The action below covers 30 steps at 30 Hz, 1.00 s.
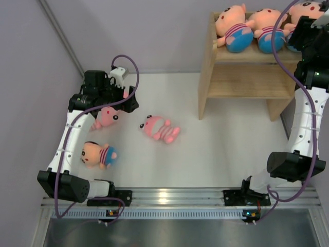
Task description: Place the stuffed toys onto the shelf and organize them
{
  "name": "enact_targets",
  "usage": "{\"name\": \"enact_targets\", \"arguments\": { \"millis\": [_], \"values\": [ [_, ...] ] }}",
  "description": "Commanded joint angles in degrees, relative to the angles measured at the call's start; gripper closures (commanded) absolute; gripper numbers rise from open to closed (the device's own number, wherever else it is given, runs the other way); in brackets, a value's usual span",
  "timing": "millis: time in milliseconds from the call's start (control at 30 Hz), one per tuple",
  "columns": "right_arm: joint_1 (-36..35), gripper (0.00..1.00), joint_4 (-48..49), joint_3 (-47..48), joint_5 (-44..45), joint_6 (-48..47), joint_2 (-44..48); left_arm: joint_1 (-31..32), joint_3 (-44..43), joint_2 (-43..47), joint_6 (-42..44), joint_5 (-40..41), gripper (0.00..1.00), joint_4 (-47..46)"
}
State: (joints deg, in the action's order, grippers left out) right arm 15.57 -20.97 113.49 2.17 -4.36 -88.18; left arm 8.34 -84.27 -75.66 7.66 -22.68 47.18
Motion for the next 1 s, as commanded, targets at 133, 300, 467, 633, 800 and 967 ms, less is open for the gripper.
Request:
{"name": "enact_targets", "arguments": {
  "millis": [133,300,467,633,800,967],
  "values": [
    [0.86,0.55,-0.47,2.00,-4.89,0.49,-0.41,-0.08,-0.19,-0.02,1.13,-0.97,0.05,-1.30],
    [1.04,0.73,-5.21,6.37,-12.26,0.23,-2.08,-0.08,-0.19,0.07,1.30,-0.79,0.05,-1.39],
    [1.04,0.80,-6.80,7.62,-19.30,2.77,-1.47,-0.08,-0.19,0.25,1.48,-0.62,0.05,-1.39],
    [1.04,0.81,-5.22,7.44,-25.28,5.84,-0.94,-0.08,-0.37,0.42,1.48,-0.79,0.05,-1.30],
    [1.04,0.82,-4.78,7.27,-29.23,8.22,-1.90,-0.08,-0.46,0.69,1.48,-0.79,0.05,-1.39],
    [0.95,0.75,-4.69,7.36,-28.02,8.23,-2.26,-0.08,-0.37,0.86,1.48,-0.53,0.05,-1.30]
  ]
}}
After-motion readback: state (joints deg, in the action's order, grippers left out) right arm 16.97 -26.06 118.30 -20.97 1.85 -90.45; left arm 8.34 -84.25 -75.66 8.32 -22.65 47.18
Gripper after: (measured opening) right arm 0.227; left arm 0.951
